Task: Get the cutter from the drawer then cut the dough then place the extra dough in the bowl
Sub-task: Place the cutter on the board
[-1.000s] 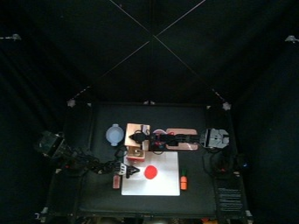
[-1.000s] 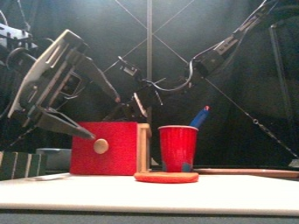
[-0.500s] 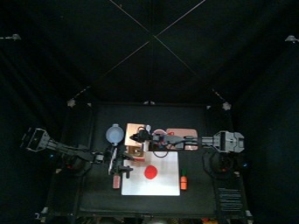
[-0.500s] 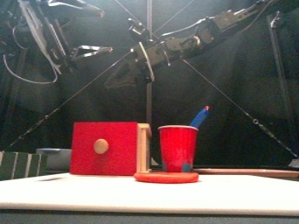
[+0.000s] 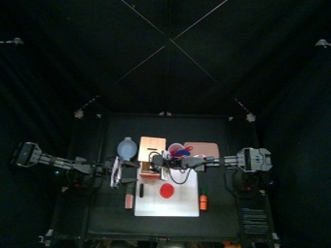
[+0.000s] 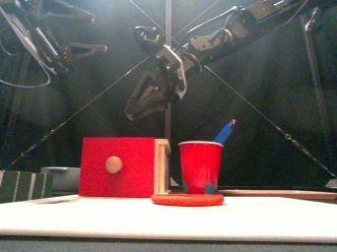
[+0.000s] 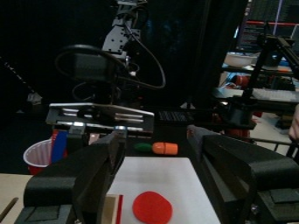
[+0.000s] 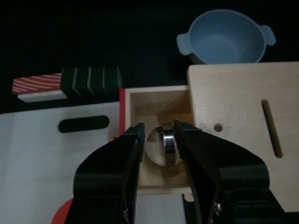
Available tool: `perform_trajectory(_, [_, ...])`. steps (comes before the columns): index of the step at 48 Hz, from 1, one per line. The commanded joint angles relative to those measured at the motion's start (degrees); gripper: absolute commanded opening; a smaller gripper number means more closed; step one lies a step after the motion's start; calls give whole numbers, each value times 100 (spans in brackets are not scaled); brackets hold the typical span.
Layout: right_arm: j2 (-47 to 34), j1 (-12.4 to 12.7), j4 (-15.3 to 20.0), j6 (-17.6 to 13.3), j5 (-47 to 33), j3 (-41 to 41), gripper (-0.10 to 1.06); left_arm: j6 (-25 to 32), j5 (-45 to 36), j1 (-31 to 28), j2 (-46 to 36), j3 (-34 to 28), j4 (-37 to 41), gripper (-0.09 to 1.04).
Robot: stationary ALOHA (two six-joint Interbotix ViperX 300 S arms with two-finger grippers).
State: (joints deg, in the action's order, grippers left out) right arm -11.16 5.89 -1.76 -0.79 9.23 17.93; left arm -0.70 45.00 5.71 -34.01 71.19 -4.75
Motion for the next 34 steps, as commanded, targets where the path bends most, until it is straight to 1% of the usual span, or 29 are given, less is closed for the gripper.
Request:
perform_trajectory(1, [-9, 35, -18, 9, 44, -185, 72, 9, 53, -18, -9, -44, 26, 97])
perform_trajectory(10, [-123, 70, -105, 18, 53, -237, 72, 0, 53, -18, -9, -18, 18, 97])
perform_trajectory(16, [-149, 123, -334, 18, 62, -237, 72, 0, 53, -18, -9, 18, 35, 97])
perform_trajectory(20, [-211, 141, -422, 9, 70, -255, 72, 0, 53, -9, -9, 44, 44, 97])
perform_trajectory(34, [-396, 167, -431, 9, 308, -369, 72, -35, 62, 35, -9, 70, 18, 97])
